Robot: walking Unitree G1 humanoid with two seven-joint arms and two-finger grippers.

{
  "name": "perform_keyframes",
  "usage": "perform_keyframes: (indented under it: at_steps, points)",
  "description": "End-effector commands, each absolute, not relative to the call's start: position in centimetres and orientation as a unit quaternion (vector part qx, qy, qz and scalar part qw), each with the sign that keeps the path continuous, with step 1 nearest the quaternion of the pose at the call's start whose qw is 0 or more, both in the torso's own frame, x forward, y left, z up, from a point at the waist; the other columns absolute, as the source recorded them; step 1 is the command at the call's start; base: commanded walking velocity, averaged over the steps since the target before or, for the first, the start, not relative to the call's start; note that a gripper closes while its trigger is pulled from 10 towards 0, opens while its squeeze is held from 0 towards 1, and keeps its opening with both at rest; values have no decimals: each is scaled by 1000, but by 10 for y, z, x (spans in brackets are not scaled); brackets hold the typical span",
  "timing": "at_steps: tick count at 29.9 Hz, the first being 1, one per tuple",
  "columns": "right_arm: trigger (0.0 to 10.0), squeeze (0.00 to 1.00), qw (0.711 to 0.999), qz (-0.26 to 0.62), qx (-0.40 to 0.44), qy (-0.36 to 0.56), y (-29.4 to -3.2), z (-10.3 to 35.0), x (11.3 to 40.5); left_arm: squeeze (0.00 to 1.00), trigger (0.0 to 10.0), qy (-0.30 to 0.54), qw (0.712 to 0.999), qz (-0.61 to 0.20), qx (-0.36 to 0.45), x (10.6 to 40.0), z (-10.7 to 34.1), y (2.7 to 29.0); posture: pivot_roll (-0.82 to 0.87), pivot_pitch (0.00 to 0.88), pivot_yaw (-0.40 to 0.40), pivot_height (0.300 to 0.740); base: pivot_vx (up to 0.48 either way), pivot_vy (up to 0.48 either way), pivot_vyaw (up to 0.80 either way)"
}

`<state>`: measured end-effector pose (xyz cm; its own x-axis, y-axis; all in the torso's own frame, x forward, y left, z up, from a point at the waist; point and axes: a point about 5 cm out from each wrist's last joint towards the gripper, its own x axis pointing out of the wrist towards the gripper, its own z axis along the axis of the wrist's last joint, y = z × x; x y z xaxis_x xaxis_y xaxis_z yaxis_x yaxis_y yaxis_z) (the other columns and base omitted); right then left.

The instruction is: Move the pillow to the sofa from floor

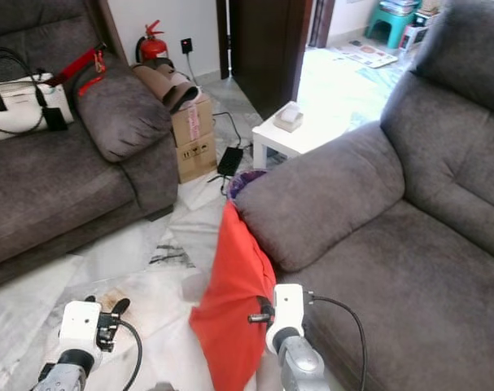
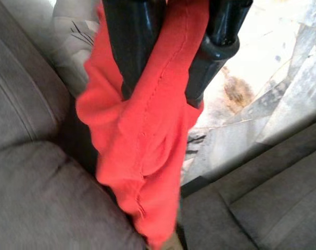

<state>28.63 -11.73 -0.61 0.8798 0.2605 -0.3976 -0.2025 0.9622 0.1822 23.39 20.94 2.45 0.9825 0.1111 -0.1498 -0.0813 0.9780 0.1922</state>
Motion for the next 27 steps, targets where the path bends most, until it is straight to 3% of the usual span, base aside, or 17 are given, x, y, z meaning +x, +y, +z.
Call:
perform_keyframes:
  at_steps: [1, 20, 27]
  points:
    - [10000, 0, 973, 116, 72, 185, -119, 4, 294, 0, 10000, 92, 990, 56, 94, 229, 20, 213, 157, 123, 14, 740, 0, 0, 0]
    - [10000, 0, 978, 73, 105, 167, -129, 6, 295, 0, 10000, 90, 990, 51, 93, 229, 20, 215, 158, 122, 17, 740, 0, 0, 0]
    - [10000, 0, 979, 56, 107, 167, -138, 7, 298, 0, 10000, 87, 991, 49, 89, 229, 20, 213, 159, 122, 14, 740, 0, 0, -701]
